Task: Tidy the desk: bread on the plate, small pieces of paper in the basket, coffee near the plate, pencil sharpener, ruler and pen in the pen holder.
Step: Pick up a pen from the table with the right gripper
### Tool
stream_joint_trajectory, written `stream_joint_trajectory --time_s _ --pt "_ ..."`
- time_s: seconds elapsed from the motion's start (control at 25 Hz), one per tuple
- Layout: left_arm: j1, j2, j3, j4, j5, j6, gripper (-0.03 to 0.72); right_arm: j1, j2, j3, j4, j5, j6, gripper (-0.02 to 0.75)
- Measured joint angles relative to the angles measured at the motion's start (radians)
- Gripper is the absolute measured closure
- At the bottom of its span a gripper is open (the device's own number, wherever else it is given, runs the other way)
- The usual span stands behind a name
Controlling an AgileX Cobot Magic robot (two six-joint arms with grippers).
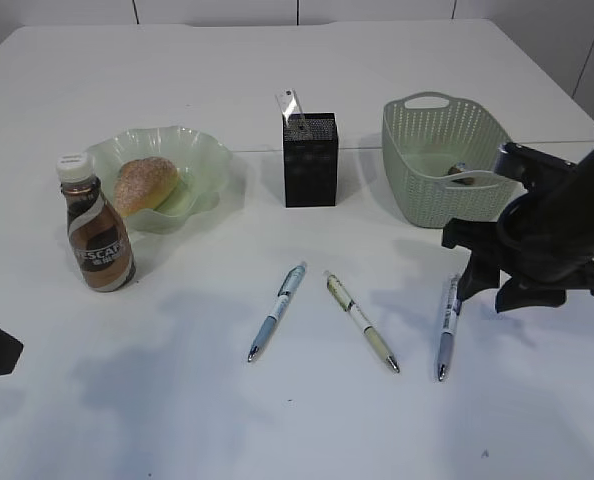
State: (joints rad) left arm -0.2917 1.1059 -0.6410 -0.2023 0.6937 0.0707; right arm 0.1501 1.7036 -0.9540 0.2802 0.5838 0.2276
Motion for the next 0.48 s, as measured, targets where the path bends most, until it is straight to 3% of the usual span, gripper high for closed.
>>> stream_joint_trajectory --time_s 0.24,0.48 --pt "0.0 0.0 0.0 -0.006 -0.005 0.0 0.287 0.0 0.105 -0.163 -0.157 0.103 0.172 0.381" --pt "0.0 0.0 0.0 -0.006 -0.006 0.0 0.287 0.0 0.186 -0.258 -0.184 0.183 0.261 0.381"
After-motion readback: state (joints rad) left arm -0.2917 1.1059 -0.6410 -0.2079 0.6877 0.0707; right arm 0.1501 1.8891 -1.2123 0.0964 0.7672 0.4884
